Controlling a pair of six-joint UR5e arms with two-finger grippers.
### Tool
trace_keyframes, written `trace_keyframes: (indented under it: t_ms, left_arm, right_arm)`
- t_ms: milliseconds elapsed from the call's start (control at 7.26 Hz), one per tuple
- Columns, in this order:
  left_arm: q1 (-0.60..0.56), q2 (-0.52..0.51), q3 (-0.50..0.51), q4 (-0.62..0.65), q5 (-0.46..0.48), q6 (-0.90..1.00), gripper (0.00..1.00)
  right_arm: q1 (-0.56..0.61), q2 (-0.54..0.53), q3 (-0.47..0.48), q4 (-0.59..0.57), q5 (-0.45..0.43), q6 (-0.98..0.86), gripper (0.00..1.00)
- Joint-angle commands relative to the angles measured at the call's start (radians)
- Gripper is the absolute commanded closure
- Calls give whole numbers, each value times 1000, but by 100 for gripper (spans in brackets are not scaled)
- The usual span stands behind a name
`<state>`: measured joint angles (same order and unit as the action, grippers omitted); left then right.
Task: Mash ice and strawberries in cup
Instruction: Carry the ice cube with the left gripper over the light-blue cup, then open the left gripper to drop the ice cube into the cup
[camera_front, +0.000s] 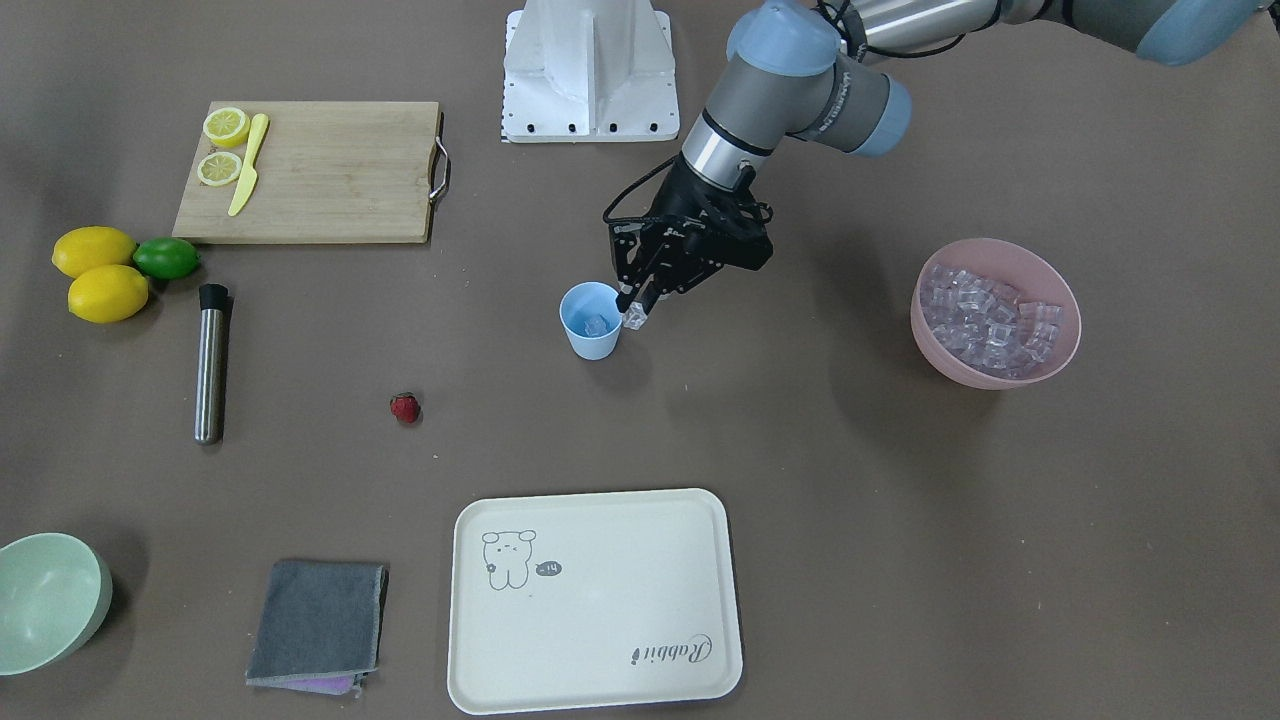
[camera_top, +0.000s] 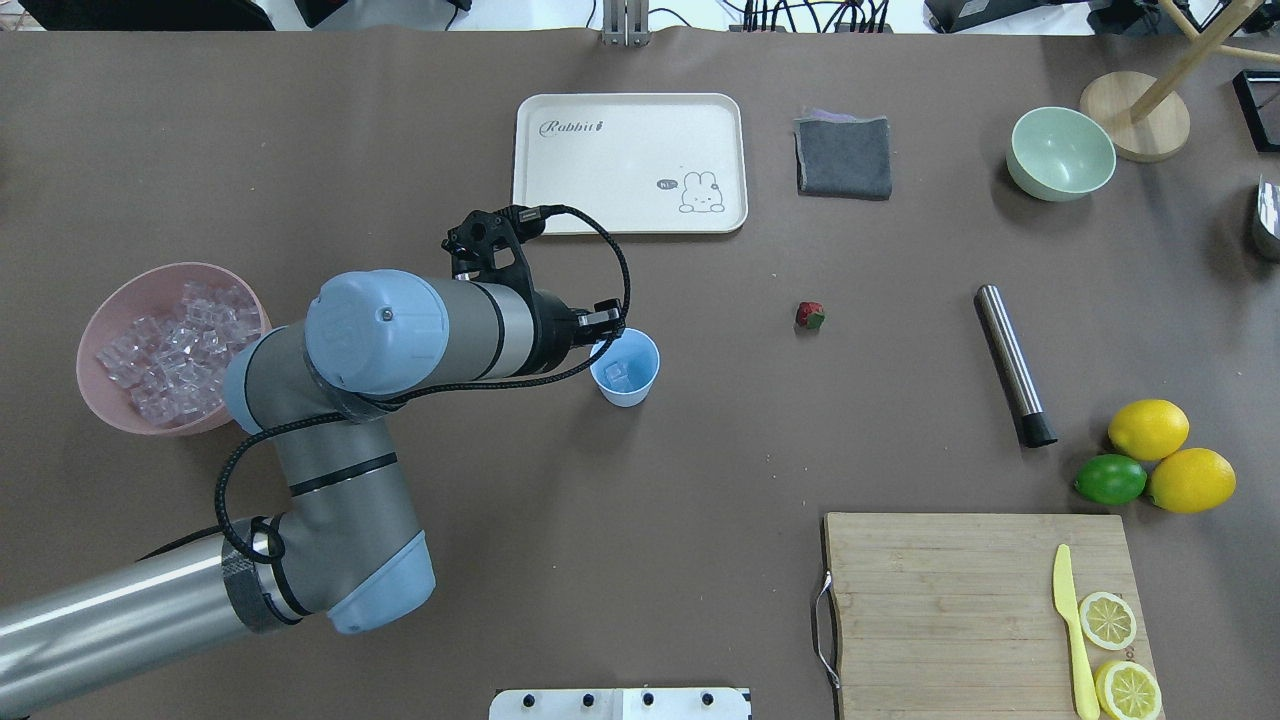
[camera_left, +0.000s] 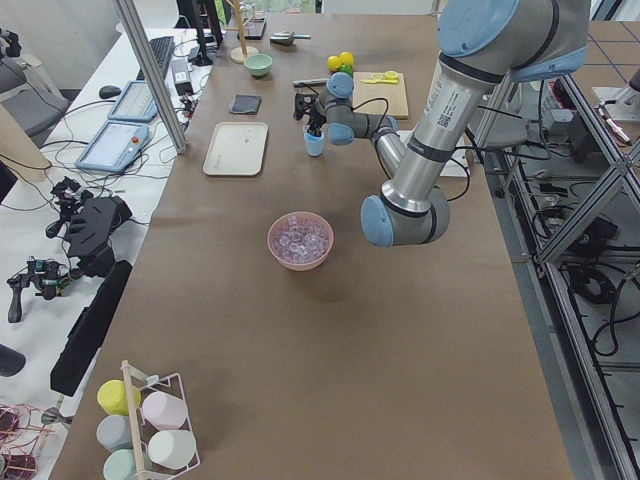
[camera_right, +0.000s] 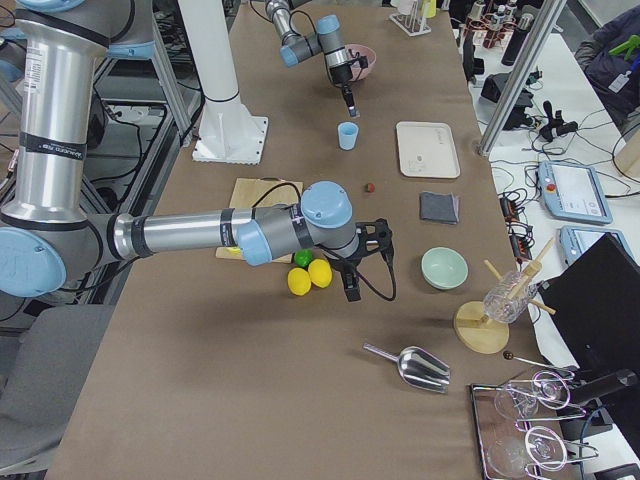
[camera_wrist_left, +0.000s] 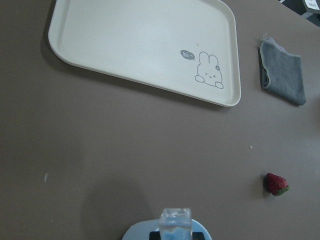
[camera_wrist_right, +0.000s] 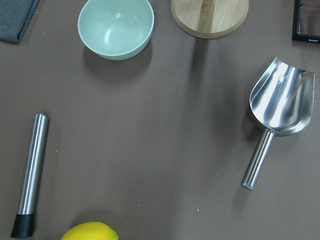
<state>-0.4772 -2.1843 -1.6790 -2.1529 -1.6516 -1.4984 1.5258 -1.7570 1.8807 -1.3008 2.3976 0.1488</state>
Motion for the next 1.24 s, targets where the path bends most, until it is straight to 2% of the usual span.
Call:
trace_keyframes:
  t_ms: [0,138,551,689,826,964,1102]
  left_arm:
    - [15,-6,5,-1,6,1,47]
    - [23,0,4,-2,6,7,3]
    - [35,6,-4,7,3,10,2]
    - [22,30,-21,49,-13,58,2]
    - [-15,75,-118,194,-92,189,2]
    - [-90,110,-233,437,-205,295,1]
    - [-171,118,-314,660,-252,457,1]
  right_arm:
    - [1,2,0,0,0,0,0]
    - [-1,2,0,0,0,0,0]
    - [-1,2,0,-1,-2,0,0]
    - [-1,2,0,0,0,0,0]
    - [-1,2,-2,-1,-2,0,0]
    - [-1,2,-2,-2,-2,0,0]
    - [-3,1,-3,-2,-2,0,0]
